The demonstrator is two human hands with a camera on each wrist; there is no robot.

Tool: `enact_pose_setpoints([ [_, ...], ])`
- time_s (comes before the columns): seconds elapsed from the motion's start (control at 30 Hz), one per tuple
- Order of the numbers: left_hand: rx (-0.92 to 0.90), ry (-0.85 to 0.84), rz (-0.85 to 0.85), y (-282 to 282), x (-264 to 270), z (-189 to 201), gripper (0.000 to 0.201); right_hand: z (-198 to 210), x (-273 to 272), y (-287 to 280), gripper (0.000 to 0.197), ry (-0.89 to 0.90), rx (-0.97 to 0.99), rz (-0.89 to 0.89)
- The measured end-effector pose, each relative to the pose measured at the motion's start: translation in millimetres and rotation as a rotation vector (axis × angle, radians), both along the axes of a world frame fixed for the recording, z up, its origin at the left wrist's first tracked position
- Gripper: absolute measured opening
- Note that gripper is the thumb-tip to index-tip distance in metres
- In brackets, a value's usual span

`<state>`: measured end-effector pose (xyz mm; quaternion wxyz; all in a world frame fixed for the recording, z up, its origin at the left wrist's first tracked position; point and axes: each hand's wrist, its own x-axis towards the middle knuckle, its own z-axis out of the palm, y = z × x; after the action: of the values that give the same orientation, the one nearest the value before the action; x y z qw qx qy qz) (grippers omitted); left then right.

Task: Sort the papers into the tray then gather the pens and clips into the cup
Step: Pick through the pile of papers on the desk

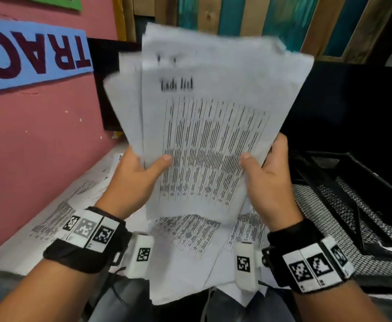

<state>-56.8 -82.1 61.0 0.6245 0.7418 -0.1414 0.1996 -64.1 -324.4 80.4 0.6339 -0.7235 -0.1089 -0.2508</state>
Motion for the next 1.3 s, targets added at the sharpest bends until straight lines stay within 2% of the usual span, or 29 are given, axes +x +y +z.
enact_pose_setpoints([
  [0.13,-0.045,-0.012,-0.065,-5.6,0.1,6.7,0.071,-8.4,-3.9,-1.8,0.050,0.045,0.049,0.029],
  [0.17,-0.075,-0.021,-0.075,-6.8,1.0,8.8,0.072,-8.7,-3.4,-1.8,0.048,0.055,0.062,0.035],
  [0.33,-0.262,0.025,-0.123,-16.0,1.6,29.1,0.046,-2.0,1.9,-1.6,0.037,0.052,0.118,0.046],
  [0.4,-0.309,0.085,-0.146,-16.7,2.2,34.5,0.043,-4.1,3.8,-4.8,0.038,0.066,0.137,0.055],
  [0.53,-0.213,0.158,-0.188,-15.3,4.4,22.0,0.049,-23.3,8.5,-10.8,0.034,0.157,0.129,0.076],
  [0.63,-0.123,0.197,-0.131,-11.2,4.6,-4.2,0.037,-47.3,10.8,-16.7,0.030,0.241,0.105,0.077],
  [0.77,0.079,0.256,-0.018,-8.8,-1.9,-38.6,0.029,-75.4,8.2,-17.6,0.040,0.351,0.065,0.109],
  [0.87,0.042,0.279,0.053,-6.7,0.2,-54.6,0.029,-89.6,8.7,-13.9,0.033,0.401,0.087,0.071],
  [0.93,-0.038,0.273,0.118,-4.8,3.1,-61.4,0.029,-100.6,9.9,-12.2,0.038,0.429,0.159,0.000],
  [1.0,-0.126,0.255,0.195,-3.1,6.8,-64.2,0.028,-109.7,9.0,-10.9,0.049,0.487,0.314,-0.058],
  [1.1,-0.319,0.277,0.311,-4.5,13.7,-60.4,0.027,-118.1,5.7,-7.9,0.064,0.608,0.596,0.003],
  [1.13,-0.368,0.290,0.331,-2.9,16.9,-60.0,0.034,-117.4,4.3,-4.9,0.060,0.644,0.670,0.071],
  [1.2,-0.357,0.292,0.271,-0.6,19.0,-59.0,0.044,-111.3,1.8,1.6,0.042,0.695,0.742,0.203],
  [1.3,-0.303,0.322,0.168,-3.4,16.1,-62.0,0.038,-98.7,3.0,5.8,0.025,0.713,0.735,0.211],
])
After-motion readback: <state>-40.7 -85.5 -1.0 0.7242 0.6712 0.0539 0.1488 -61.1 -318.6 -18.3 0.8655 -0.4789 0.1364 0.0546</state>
